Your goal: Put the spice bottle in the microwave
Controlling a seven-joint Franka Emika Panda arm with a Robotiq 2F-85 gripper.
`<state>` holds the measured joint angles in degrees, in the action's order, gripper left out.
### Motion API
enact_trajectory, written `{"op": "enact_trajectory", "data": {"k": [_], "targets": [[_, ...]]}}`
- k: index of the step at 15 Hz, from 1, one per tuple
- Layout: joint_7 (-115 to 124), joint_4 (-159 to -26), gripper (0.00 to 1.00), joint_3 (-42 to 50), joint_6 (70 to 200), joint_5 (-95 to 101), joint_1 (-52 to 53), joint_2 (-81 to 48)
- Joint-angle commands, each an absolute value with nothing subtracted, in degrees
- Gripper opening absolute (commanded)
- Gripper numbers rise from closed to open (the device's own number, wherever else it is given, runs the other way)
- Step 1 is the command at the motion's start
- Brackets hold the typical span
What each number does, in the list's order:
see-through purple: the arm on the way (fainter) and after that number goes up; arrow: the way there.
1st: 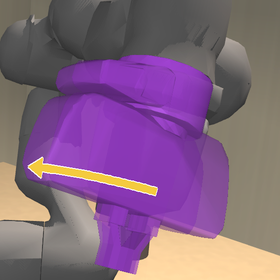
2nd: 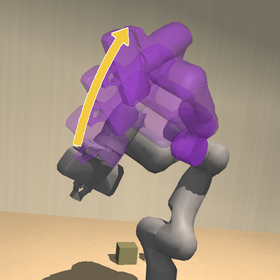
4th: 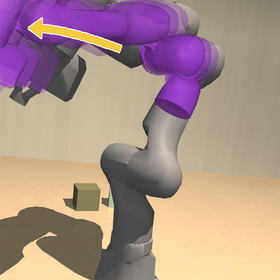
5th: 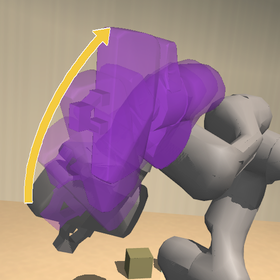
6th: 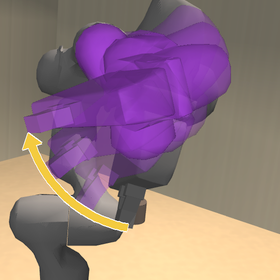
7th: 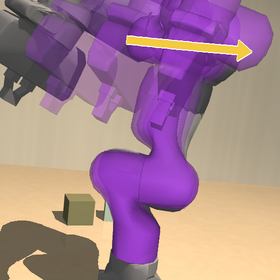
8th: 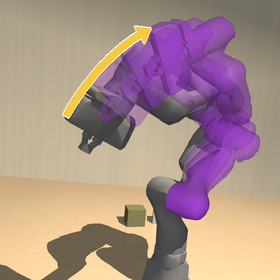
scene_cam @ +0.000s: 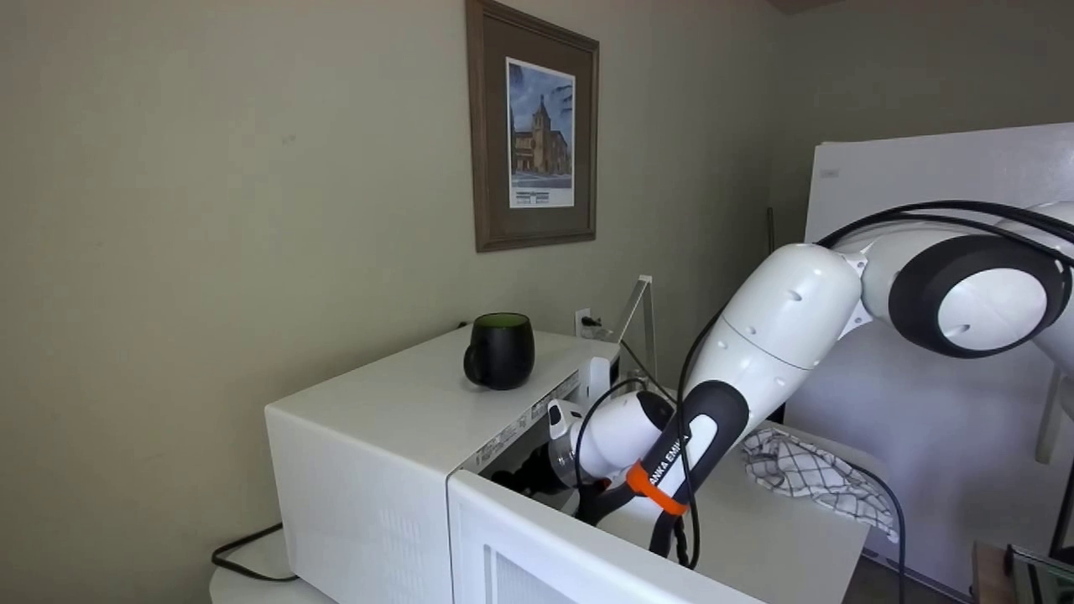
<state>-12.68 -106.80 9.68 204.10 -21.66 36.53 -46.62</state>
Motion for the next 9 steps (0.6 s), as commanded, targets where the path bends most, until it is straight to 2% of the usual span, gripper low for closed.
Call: {"op": "enact_trajectory", "data": {"k": [1,2,3,6,7,9], "targets": [[-13.06,-104.26,0.33,9.96,201.33,-21.26,36.39,-47.43],[-13.08,-103.85,0.73,9.96,200.66,-21.21,36.32,-47.40],[-13.18,-103.40,0.75,10.32,200.19,-21.44,36.57,-47.46],[-13.25,-103.47,0.96,10.41,199.90,-21.42,36.61,-47.02],[-13.45,-103.73,1.00,10.82,199.47,-21.67,36.91,-46.77],[-13.79,-104.96,1.00,11.48,197.99,-22.10,37.45,-45.68]]}}
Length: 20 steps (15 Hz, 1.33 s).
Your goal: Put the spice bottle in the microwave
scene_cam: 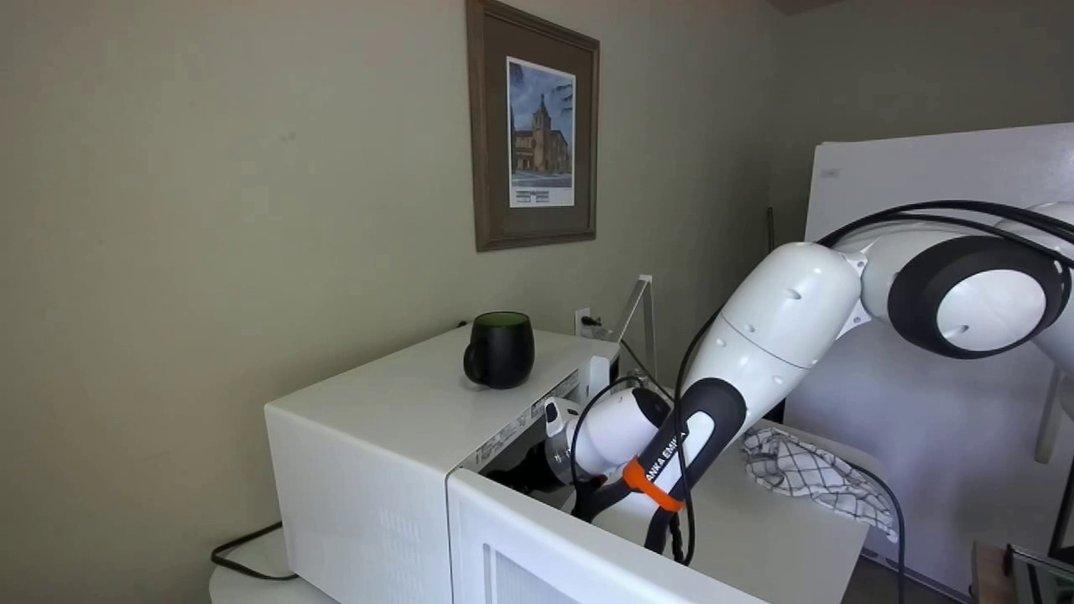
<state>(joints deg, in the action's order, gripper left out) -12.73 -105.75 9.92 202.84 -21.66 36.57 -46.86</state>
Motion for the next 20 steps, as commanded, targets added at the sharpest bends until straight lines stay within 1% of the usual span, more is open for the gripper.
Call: {"op": "enact_trajectory", "data": {"k": [1,4,6,8,11,14,18,20], "targets": [[-13.84,-106.14,1.00,10.83,196.58,-21.37,36.88,-44.38],[-13.85,-109.66,1.00,7.90,191.23,-18.82,34.39,-40.00],[-9.90,-112.97,1.00,8.44,185.94,-13.95,33.83,-36.42],[-8.30,-115.26,1.00,6.44,178.99,-9.50,31.22,-32.86],[-7.86,-117.47,1.00,-0.79,167.84,-4.21,23.82,-27.93],[-9.20,-119.59,1.00,-6.68,157.70,-3.35,17.22,-24.19],[-12.04,-124.88,1.00,-9.64,146.03,-4.46,11.31,-16.69],[-14.18,-127.40,1.00,-9.71,139.30,-3.97,9.43,-12.67]]}}
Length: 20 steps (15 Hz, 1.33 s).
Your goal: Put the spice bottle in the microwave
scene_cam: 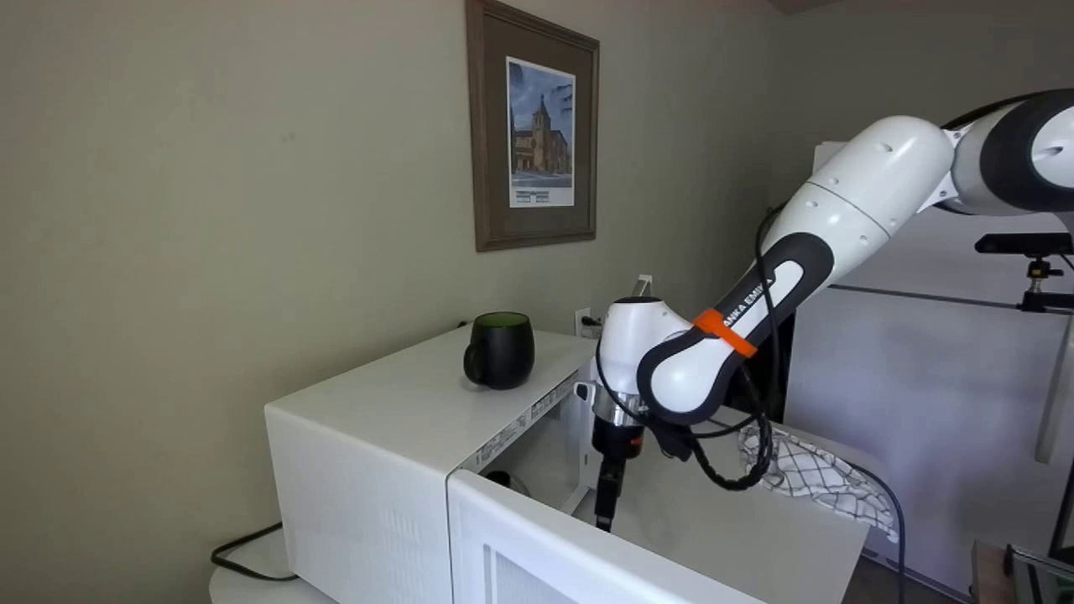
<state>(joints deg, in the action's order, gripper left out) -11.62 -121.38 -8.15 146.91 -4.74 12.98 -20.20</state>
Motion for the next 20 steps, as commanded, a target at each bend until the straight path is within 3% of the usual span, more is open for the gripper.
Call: {"op": "enact_trajectory", "data": {"k": [1,7,13,14,20], "targets": [[-14.32,-128.56,1.00,-9.11,136.09,-3.06,8.95,-10.49],[-9.25,-132.10,1.00,-4.69,120.65,9.24,5.91,3.38],[-5.24,-136.13,1.00,-1.50,117.20,11.75,1.59,19.21],[-7.48,-131.95,1.00,-2.16,116.68,11.29,2.47,12.99],[-6.72,-135.05,1.00,-1.32,116.69,11.30,1.49,18.64]]}}
